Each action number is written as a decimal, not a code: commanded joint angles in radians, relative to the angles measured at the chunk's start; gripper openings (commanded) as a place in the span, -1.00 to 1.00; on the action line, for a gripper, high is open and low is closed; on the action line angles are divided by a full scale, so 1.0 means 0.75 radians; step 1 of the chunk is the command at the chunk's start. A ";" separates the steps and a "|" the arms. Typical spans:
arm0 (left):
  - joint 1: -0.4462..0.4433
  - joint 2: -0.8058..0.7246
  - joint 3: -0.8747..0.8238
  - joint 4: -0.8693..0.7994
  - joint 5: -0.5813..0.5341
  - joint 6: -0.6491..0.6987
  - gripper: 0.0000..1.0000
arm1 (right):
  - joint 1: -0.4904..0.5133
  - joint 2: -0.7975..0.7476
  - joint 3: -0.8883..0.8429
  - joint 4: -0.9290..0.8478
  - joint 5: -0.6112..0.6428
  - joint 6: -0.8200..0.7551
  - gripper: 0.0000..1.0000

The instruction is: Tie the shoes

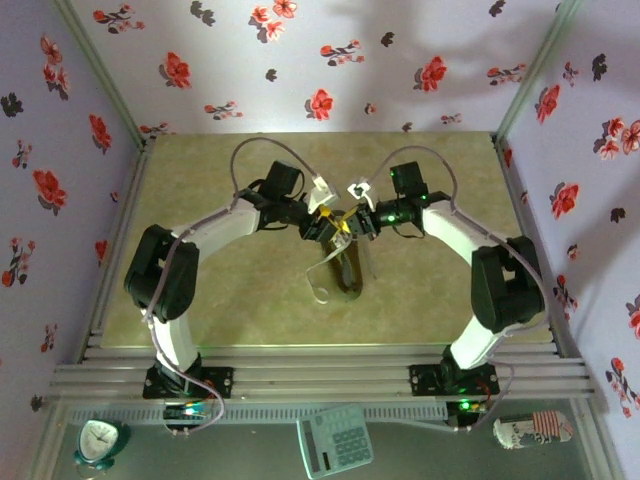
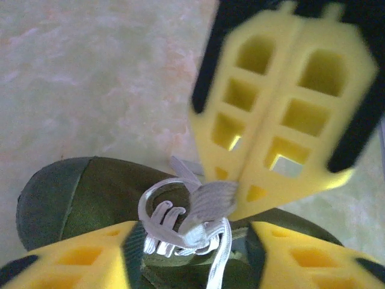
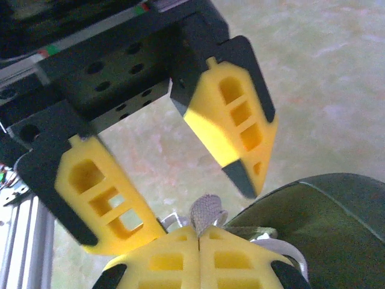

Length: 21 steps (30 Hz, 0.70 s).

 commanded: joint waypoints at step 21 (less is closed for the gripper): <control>-0.099 -0.309 -0.658 0.268 -0.480 -0.476 0.59 | 0.014 -0.191 -0.236 0.405 0.266 0.313 -1.00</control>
